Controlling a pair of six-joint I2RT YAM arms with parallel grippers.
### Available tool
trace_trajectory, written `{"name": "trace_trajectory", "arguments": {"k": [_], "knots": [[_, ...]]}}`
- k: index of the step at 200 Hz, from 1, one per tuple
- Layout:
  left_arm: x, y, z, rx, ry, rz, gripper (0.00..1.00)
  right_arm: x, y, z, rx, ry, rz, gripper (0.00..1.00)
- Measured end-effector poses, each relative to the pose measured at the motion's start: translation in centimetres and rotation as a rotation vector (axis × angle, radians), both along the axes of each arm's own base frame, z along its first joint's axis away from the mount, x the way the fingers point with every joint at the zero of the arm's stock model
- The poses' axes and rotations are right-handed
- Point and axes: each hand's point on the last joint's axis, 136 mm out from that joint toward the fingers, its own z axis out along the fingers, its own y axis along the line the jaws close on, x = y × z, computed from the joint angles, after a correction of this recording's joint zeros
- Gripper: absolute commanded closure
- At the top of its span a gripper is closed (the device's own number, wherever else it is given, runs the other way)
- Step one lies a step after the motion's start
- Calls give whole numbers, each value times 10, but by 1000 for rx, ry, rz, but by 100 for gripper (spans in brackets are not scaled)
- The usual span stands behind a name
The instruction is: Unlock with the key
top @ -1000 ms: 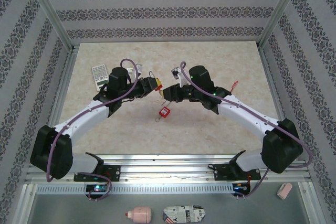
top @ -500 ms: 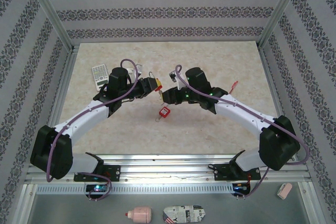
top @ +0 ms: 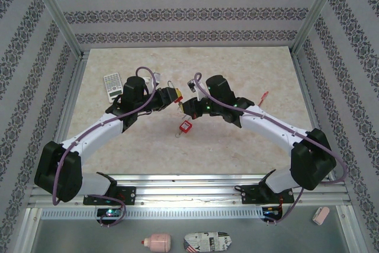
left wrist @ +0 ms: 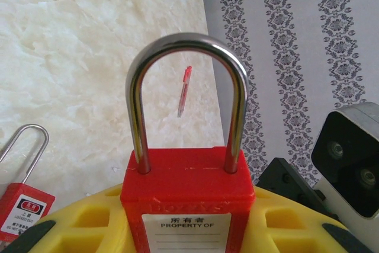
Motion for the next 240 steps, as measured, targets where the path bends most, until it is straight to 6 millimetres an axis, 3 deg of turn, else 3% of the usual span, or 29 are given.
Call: {"name": "trace_trajectory", "arguments": {"k": [56,204,219,240], "knots": [[5,-5,-6,0,-5,9,100,7,-5,-4,8,48,-25,100],[17,-6,63,-371,-325,-18,100,25,-19,70,440,254,28,100],[11,-6,70,-376,-344,-42,100,31,-20,81,494,248,33,100],[-15,-18,86,-383,-388,-165,100,46,-20,92,548,224,7,100]]}}
